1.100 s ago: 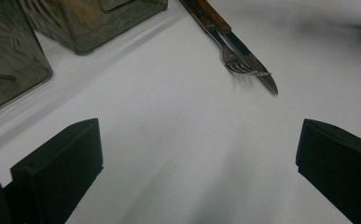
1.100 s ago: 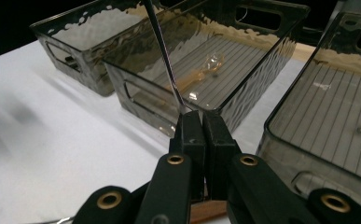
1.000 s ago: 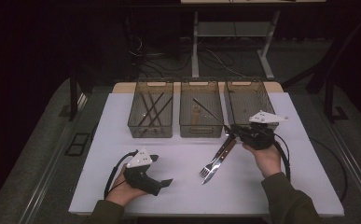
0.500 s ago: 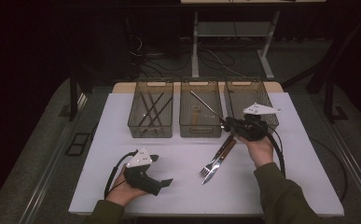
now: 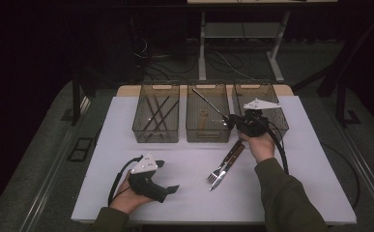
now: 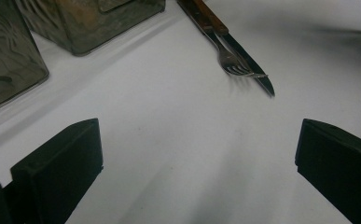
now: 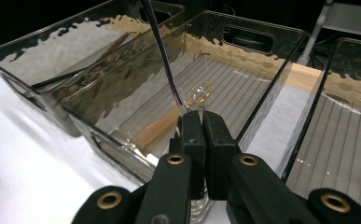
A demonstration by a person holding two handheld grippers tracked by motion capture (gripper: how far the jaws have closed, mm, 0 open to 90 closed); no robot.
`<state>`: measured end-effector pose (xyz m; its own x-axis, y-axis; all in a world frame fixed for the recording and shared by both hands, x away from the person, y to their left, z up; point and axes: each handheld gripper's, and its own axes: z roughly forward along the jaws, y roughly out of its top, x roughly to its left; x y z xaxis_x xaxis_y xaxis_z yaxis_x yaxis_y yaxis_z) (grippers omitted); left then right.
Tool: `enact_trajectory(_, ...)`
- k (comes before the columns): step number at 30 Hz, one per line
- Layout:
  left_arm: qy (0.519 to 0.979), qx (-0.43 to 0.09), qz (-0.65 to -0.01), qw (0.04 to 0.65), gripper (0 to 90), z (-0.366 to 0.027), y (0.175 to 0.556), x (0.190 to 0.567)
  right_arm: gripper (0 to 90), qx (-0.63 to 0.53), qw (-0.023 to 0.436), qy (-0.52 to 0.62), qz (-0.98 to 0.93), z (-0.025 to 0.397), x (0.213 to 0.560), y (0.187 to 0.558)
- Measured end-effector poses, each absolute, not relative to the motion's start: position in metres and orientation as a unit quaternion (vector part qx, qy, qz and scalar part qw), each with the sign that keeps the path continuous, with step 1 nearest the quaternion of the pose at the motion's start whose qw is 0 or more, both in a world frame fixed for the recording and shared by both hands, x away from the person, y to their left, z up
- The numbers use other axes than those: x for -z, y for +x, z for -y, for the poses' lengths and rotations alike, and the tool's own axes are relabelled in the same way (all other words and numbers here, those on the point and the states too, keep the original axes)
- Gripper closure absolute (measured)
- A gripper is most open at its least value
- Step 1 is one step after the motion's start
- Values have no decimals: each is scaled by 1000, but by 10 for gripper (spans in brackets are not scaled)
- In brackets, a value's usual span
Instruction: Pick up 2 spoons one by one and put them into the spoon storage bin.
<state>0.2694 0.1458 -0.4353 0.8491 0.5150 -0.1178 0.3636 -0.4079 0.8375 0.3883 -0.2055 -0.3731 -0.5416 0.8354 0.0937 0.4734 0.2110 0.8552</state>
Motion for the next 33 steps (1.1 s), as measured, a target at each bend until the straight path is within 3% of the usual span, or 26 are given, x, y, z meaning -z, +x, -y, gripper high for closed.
enact_trajectory(27, 838, -76, -260, 474, 0, -145, 269, 435, 872, -371, 197, 445, -791, 184, 394, 418)
enact_trajectory(33, 838, -75, -260, 474, 0, -145, 269, 435, 726, -382, 193, 439, -790, 181, 394, 417)
